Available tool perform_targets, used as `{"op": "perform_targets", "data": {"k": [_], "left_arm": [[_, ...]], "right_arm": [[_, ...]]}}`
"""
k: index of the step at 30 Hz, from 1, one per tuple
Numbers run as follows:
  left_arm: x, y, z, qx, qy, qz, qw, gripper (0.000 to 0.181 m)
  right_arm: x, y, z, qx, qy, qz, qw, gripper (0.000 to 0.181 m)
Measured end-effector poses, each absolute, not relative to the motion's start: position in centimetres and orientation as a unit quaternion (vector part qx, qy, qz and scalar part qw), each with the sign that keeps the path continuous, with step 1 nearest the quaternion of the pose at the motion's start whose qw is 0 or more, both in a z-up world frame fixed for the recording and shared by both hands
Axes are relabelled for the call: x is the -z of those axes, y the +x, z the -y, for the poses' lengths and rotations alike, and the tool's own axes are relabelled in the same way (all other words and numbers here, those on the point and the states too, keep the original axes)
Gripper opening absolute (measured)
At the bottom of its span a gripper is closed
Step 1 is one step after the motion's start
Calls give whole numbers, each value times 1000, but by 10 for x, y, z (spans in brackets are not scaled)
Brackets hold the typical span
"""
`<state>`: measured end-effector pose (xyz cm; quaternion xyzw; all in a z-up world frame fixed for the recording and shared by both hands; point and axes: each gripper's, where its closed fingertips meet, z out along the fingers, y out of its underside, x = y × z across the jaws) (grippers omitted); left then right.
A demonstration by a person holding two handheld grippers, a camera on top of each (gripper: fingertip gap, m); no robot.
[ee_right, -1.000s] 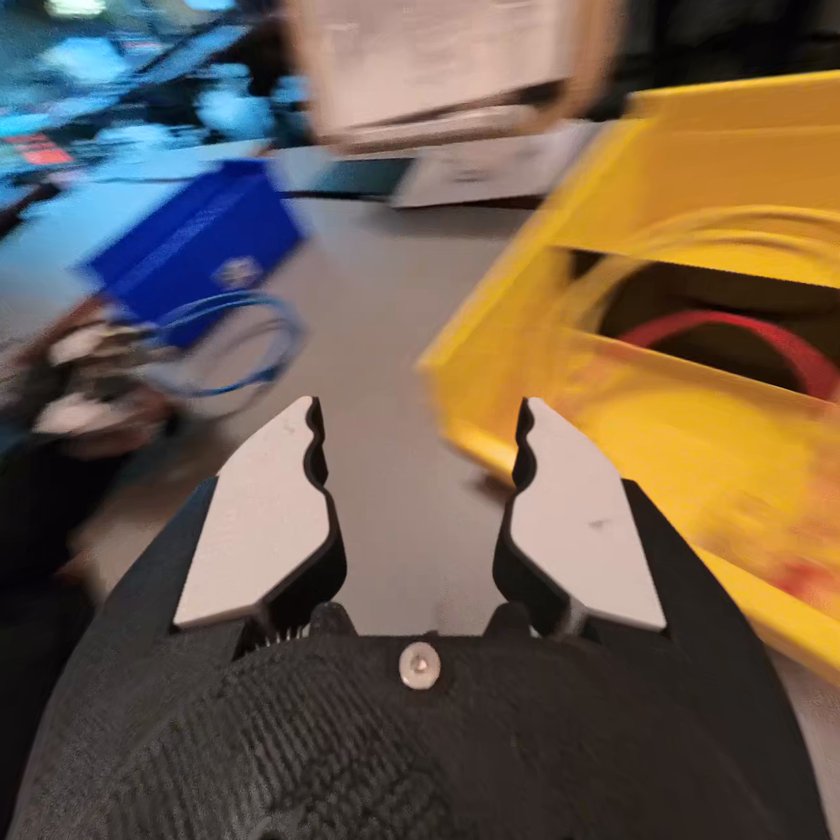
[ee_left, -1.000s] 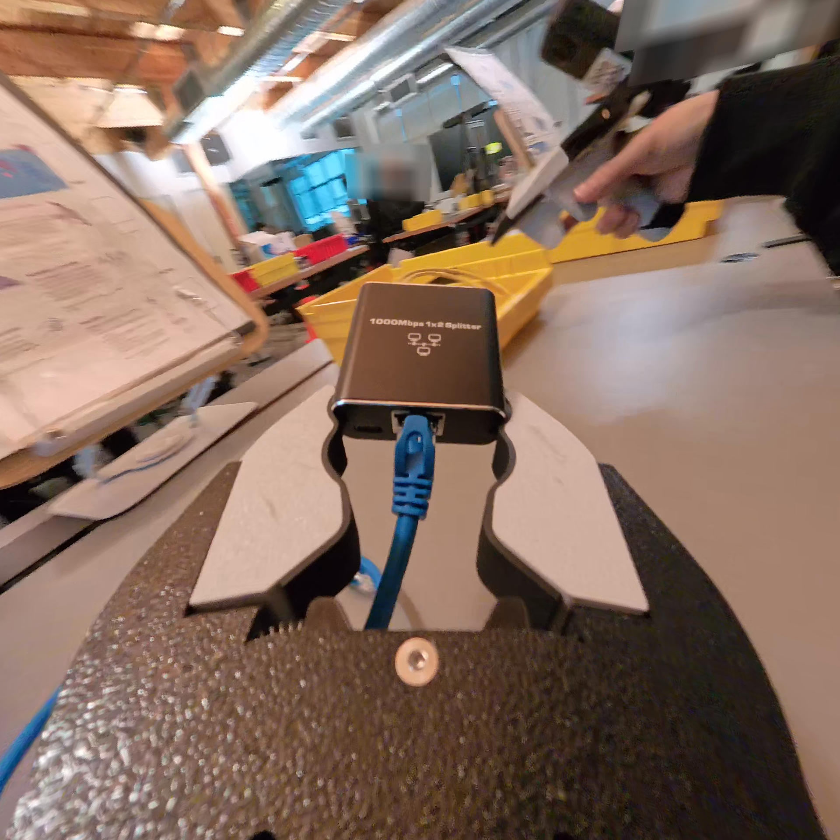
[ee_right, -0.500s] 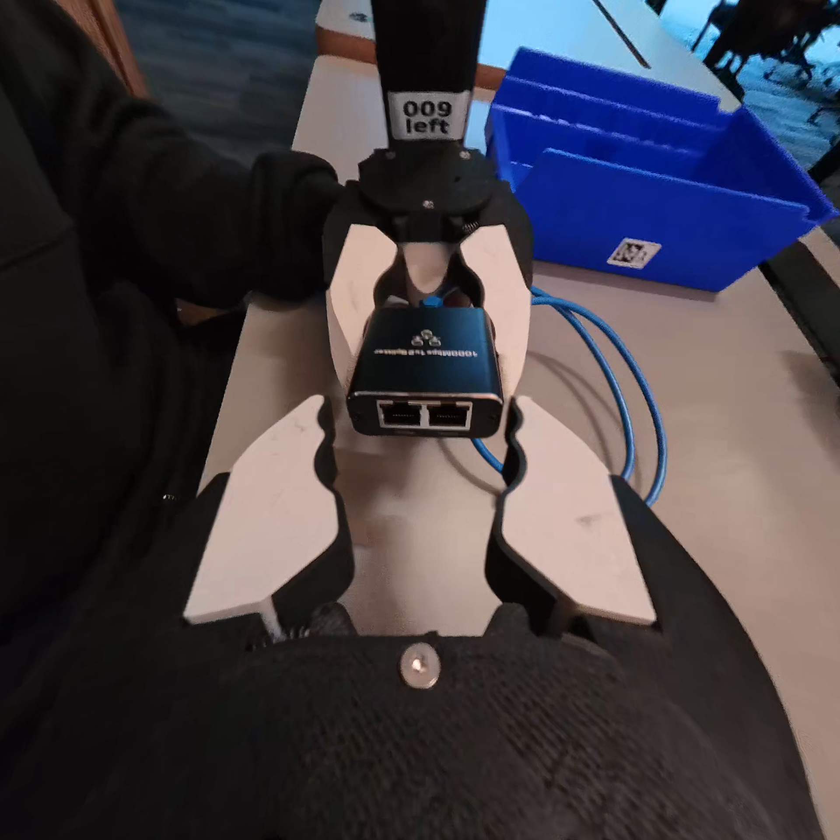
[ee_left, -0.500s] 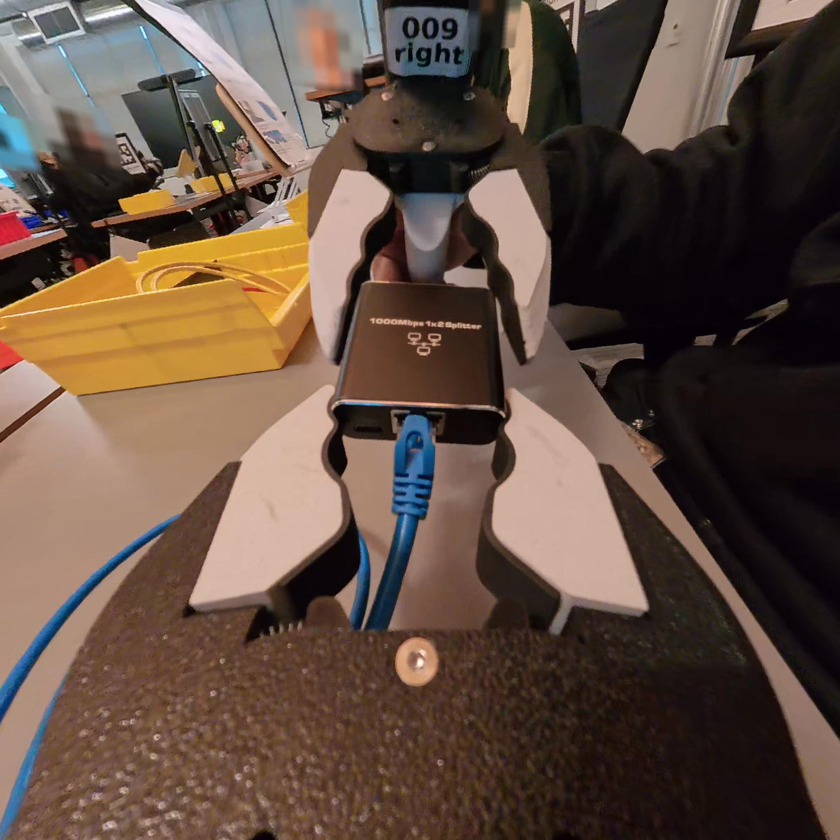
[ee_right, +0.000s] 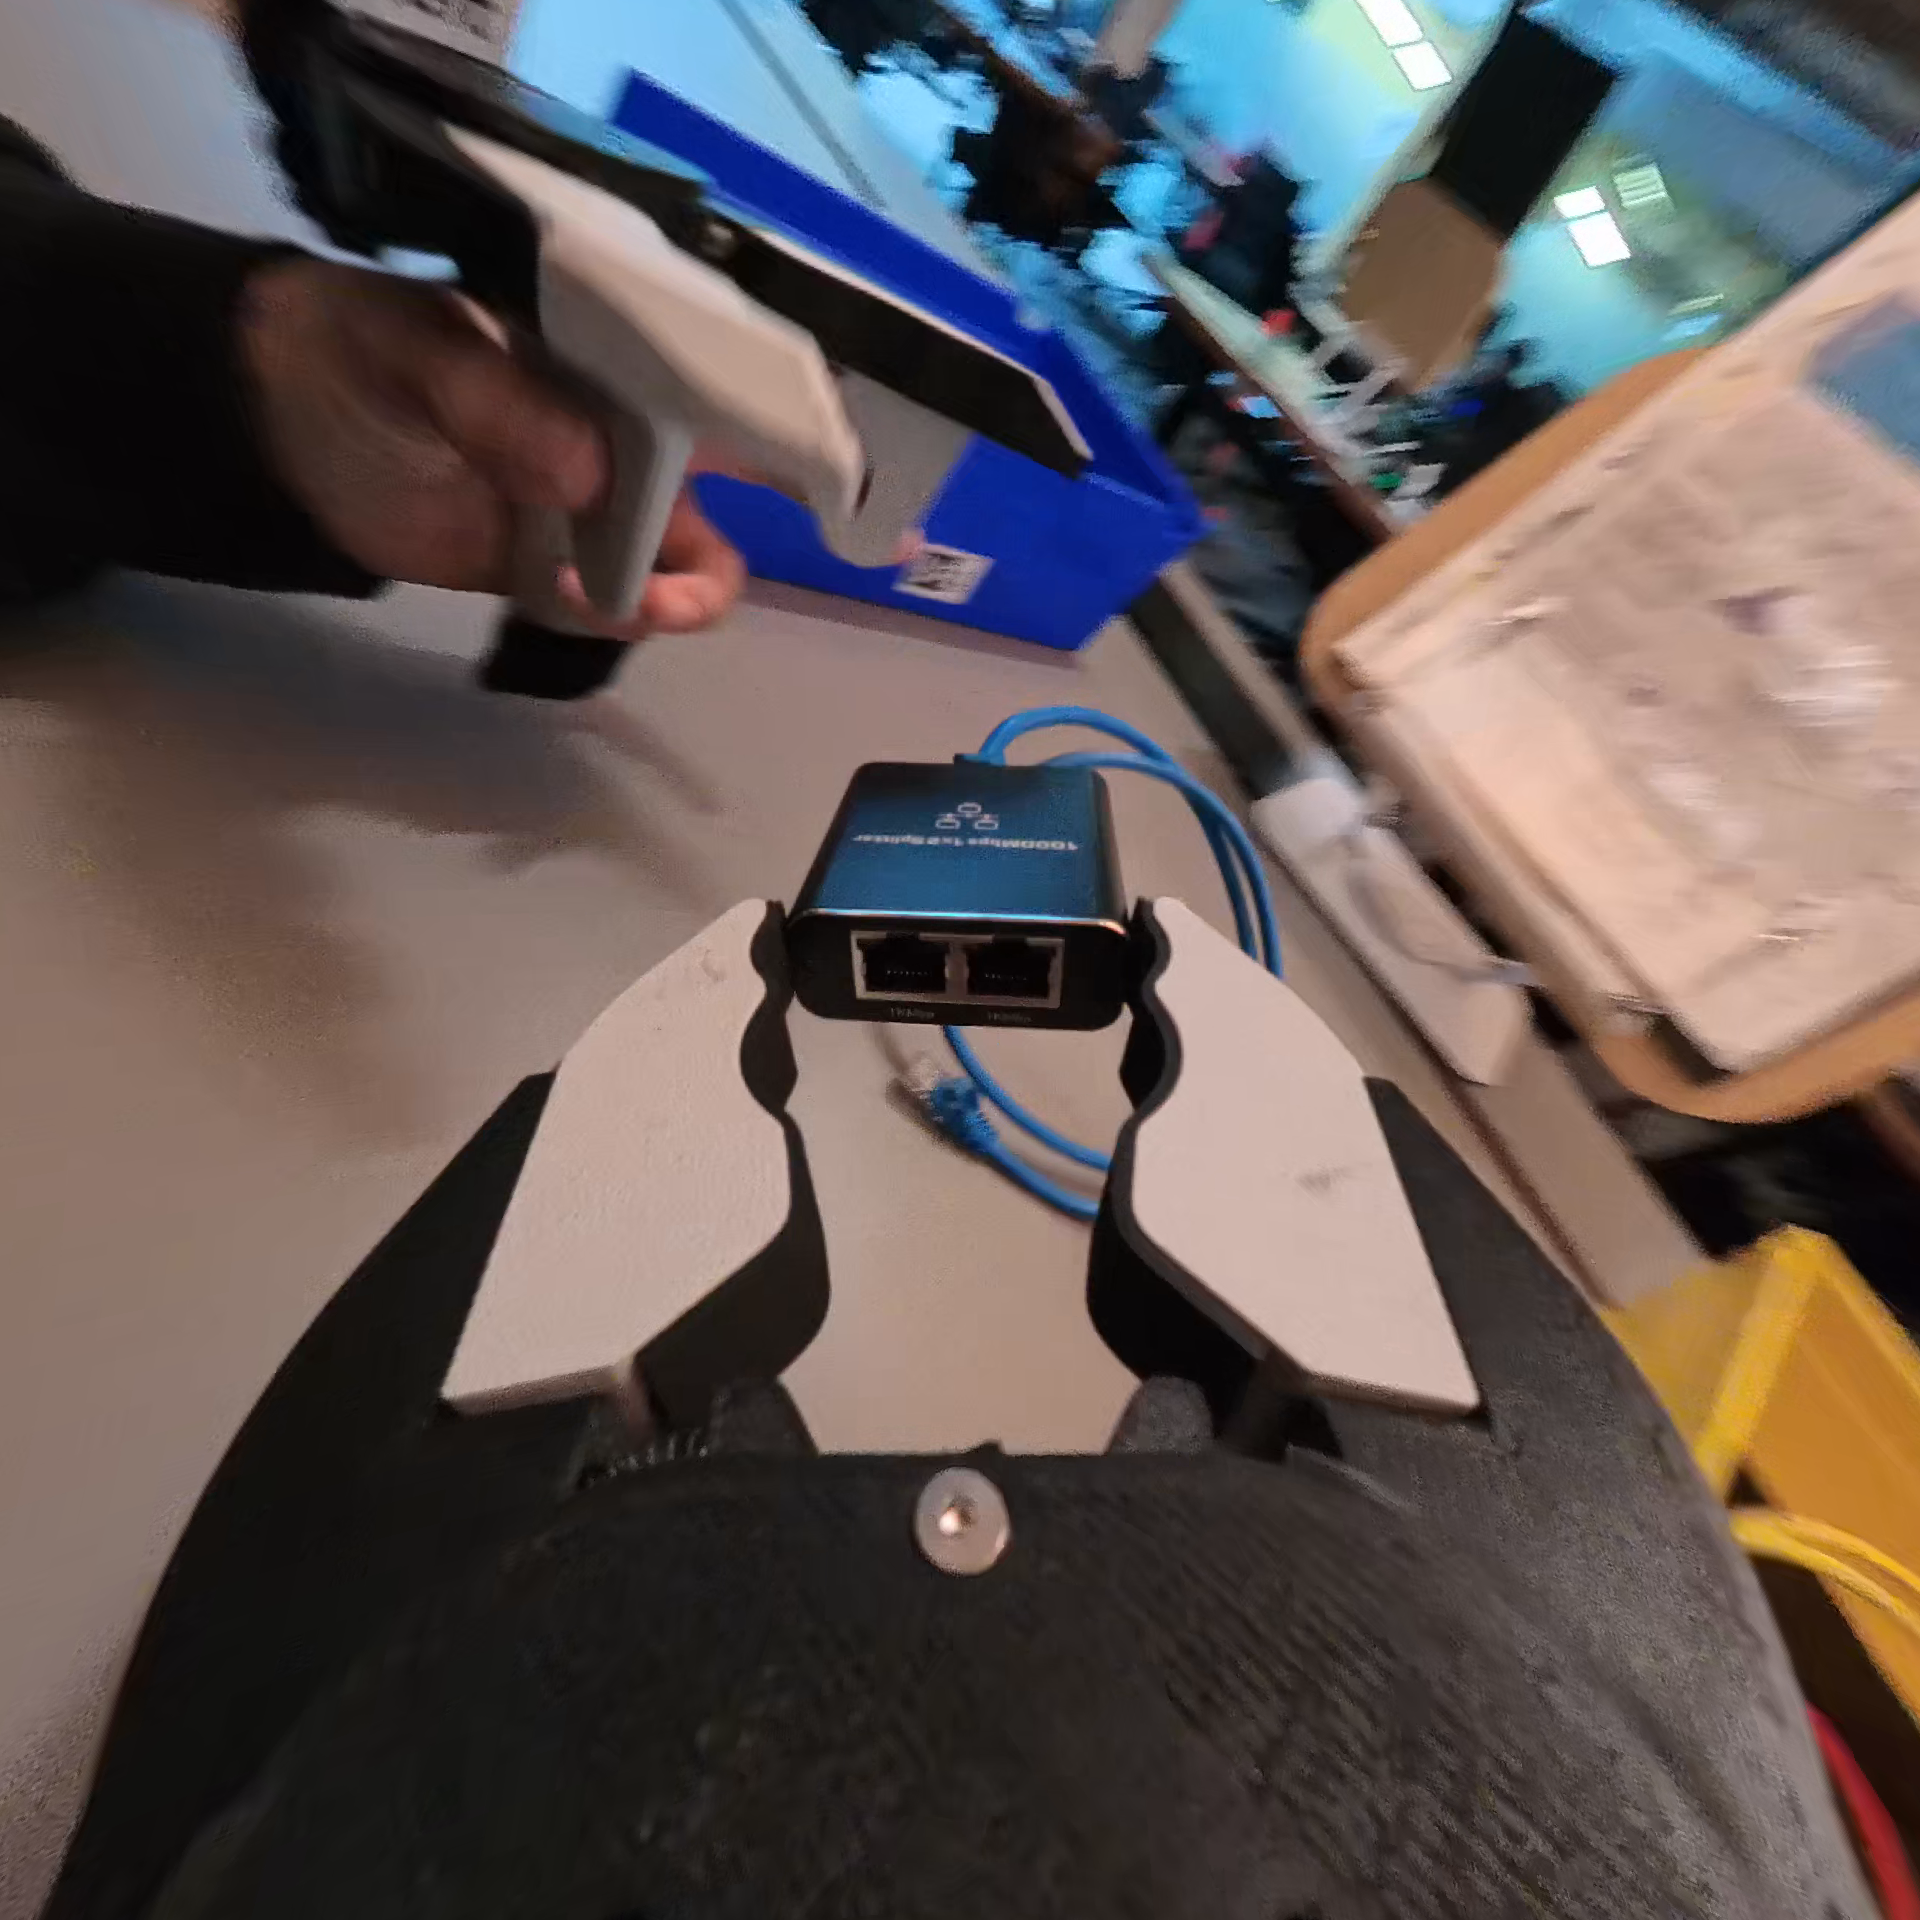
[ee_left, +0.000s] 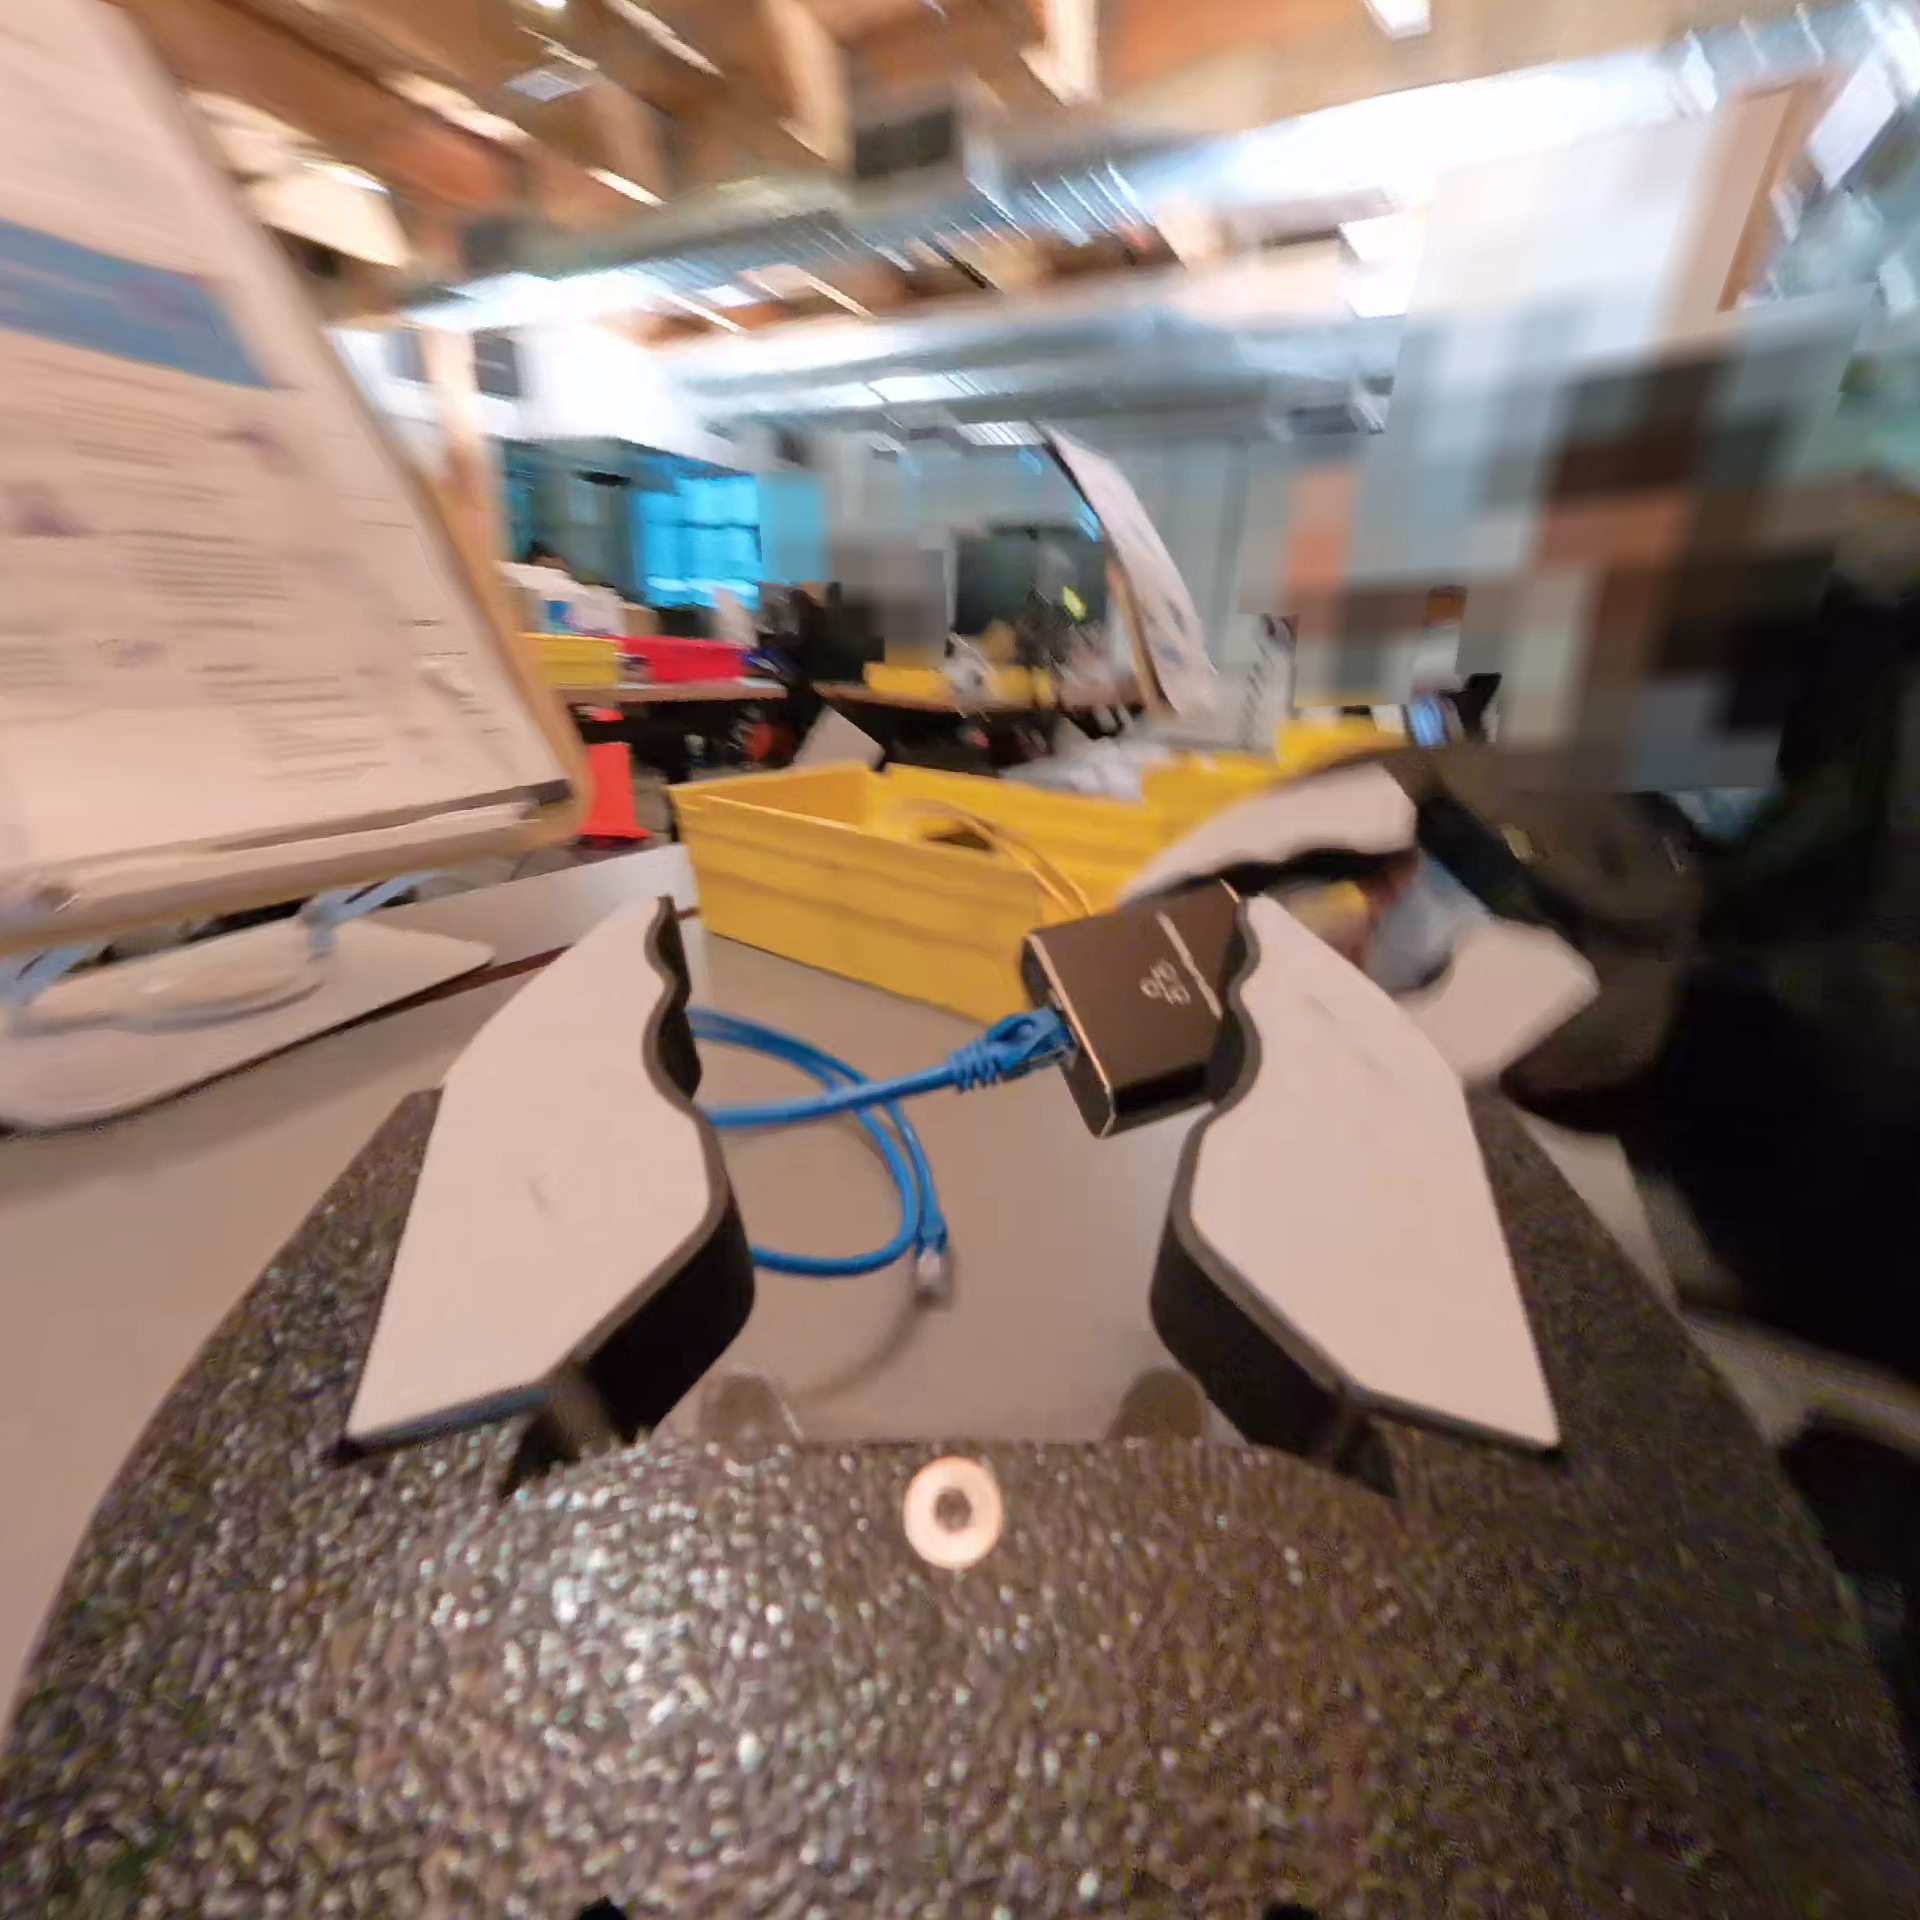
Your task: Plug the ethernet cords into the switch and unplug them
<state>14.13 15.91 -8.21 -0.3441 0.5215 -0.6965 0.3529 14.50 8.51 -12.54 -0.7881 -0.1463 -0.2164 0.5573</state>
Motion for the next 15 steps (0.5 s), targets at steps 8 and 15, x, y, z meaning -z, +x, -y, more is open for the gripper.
{"op": "perform_targets", "data": {"k": [8, 15], "left_arm": [[109, 143, -106, 784, -433, -428, -126, 76], [97, 125, -79, 800, -354, -295, -383, 49]], "right_arm": [[84, 145, -96, 407, -687, 102, 594, 62], [91, 111, -104, 398, -658, 171, 616, 61]]}}
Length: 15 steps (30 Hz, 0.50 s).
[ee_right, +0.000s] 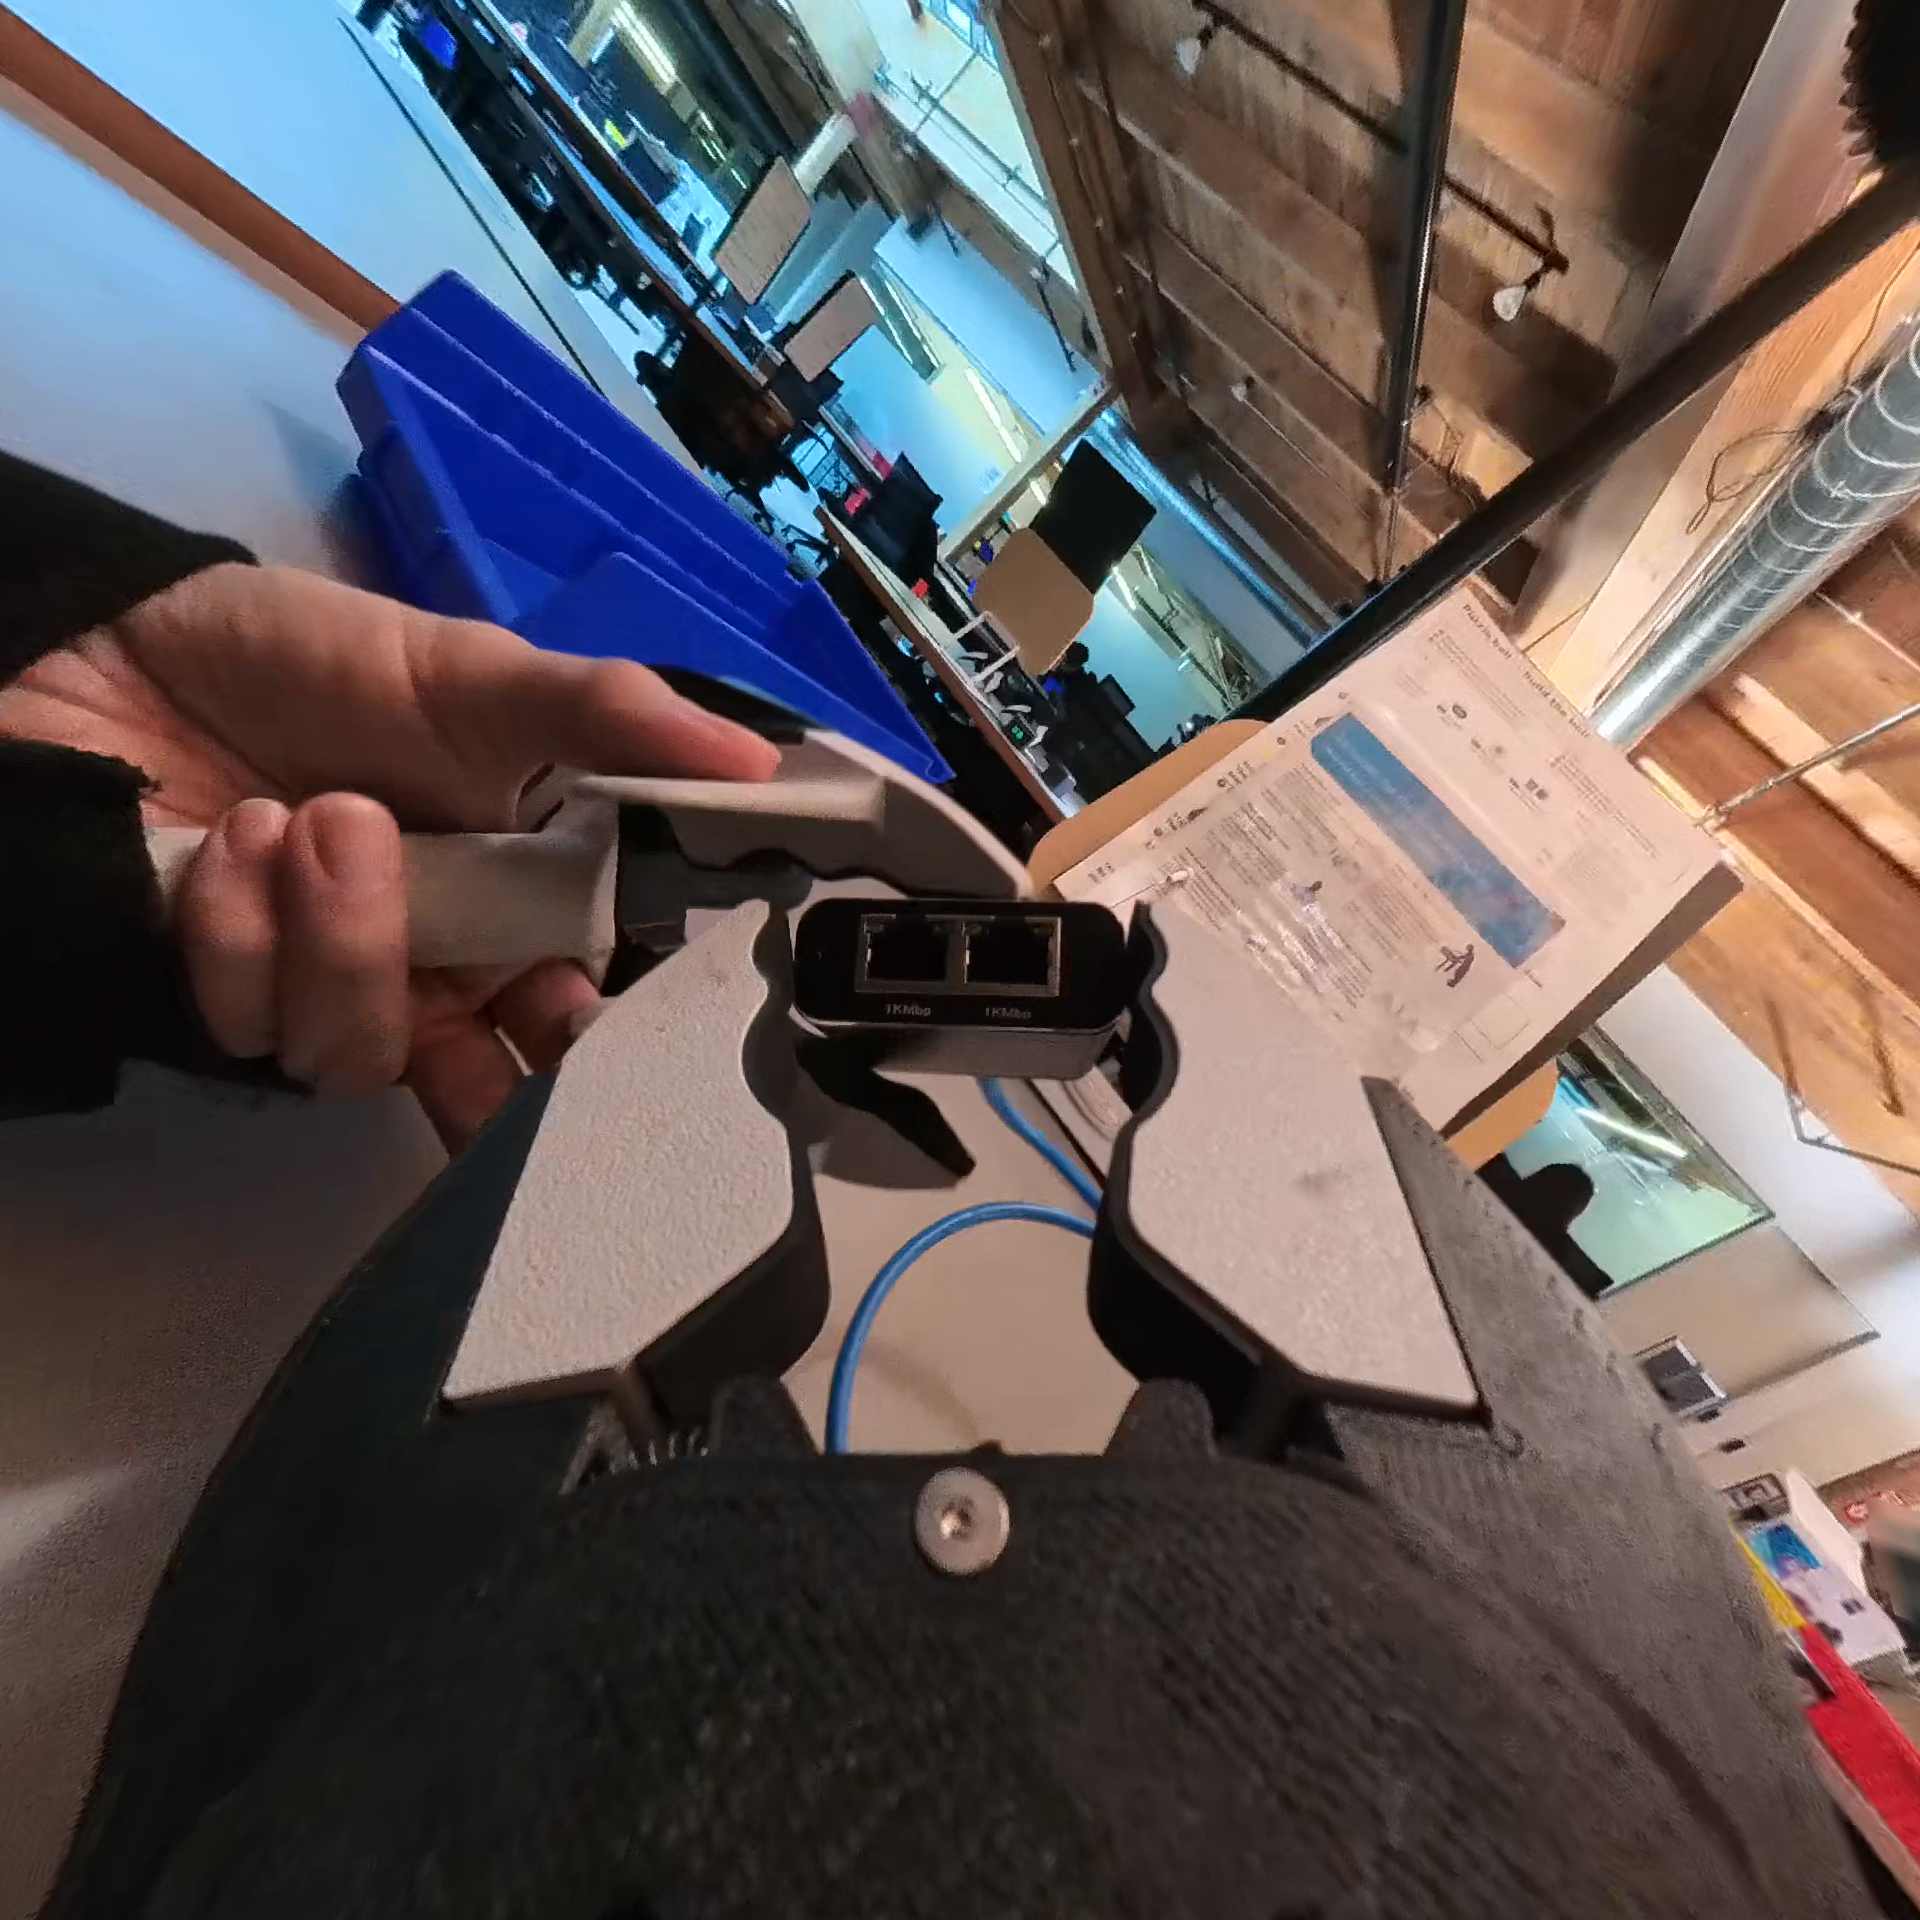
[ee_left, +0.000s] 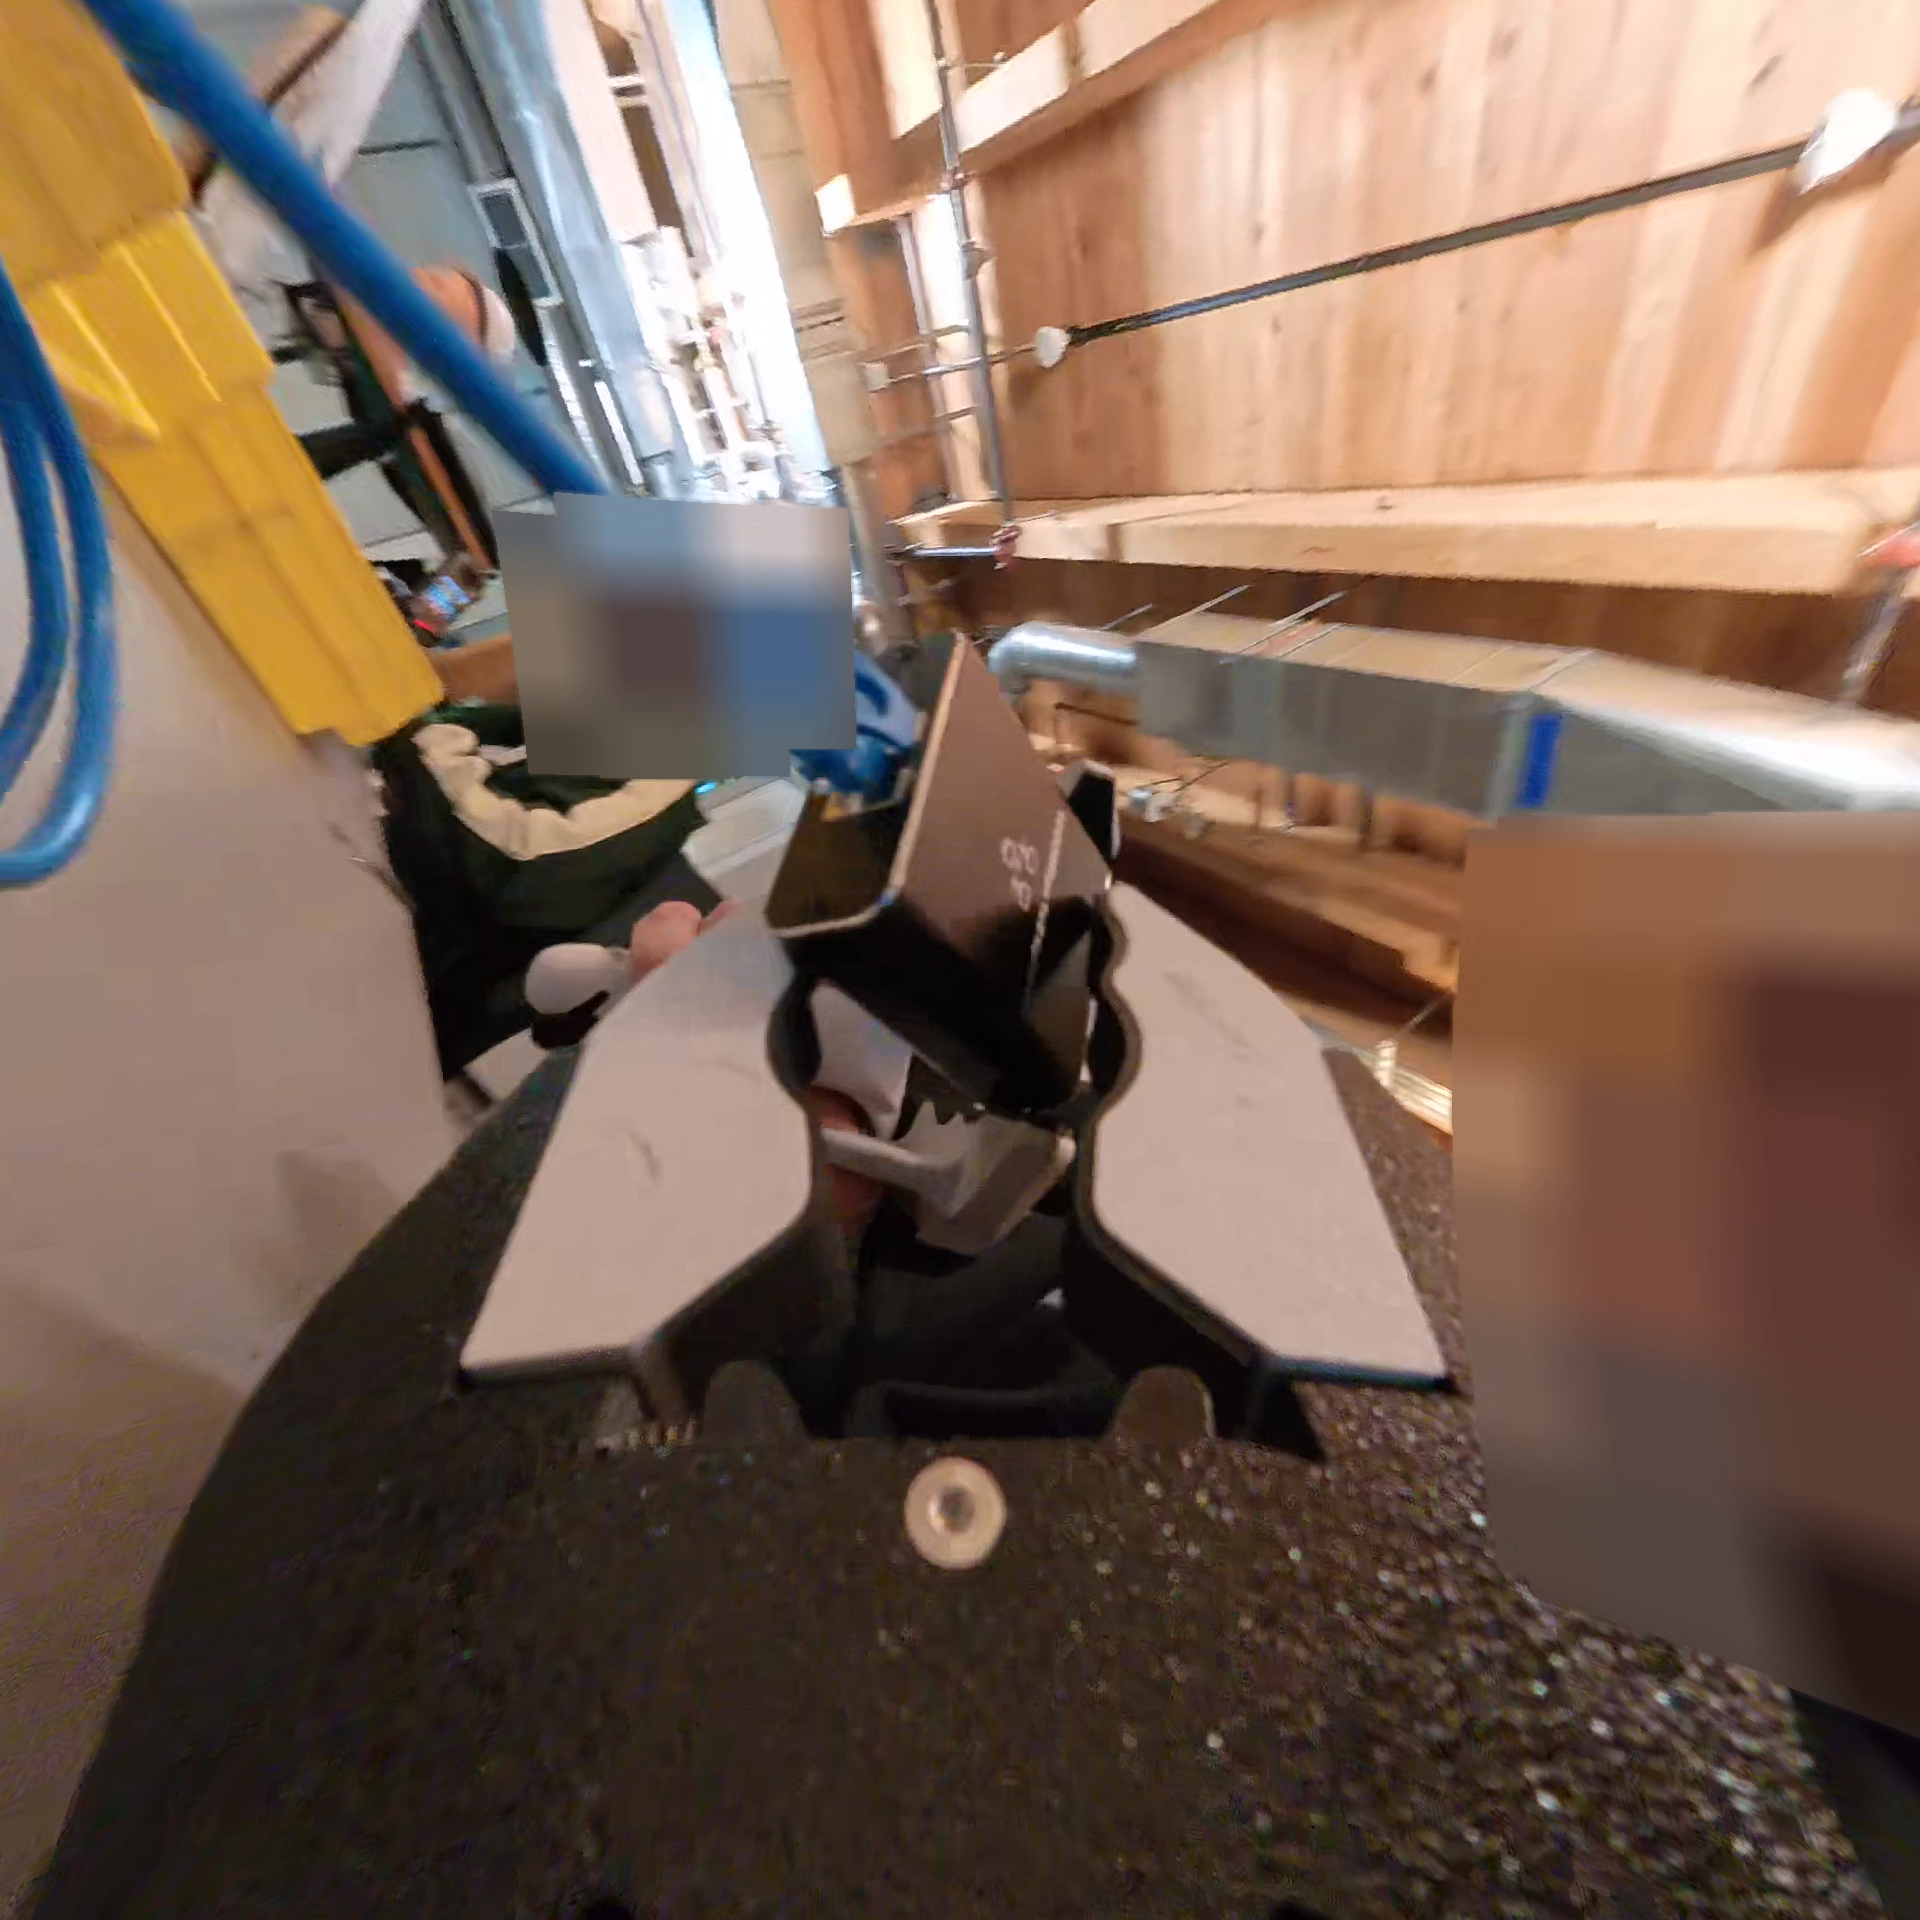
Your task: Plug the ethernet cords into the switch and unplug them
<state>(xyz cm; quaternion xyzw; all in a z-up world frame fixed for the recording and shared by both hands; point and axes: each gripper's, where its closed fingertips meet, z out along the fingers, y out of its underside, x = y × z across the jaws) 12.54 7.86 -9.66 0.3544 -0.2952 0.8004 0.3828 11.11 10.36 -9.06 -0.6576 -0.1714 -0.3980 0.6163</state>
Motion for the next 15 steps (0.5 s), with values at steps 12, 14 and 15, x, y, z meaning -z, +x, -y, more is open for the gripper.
{"op": "perform_targets", "data": {"k": [12, 14, 15], "left_arm": [[139, 96, -103, -686, 354, 609, 183, 25], [139, 86, -102, -679, 331, 628, 188, 25], [139, 84, -102, -677, 326, 633, 187, 25]], "right_arm": [[131, 108, -91, 206, -789, 283, 505, 96], [136, 101, -102, 214, -777, 315, 501, 88], [140, 98, -108, 212, -775, 325, 498, 82]]}}
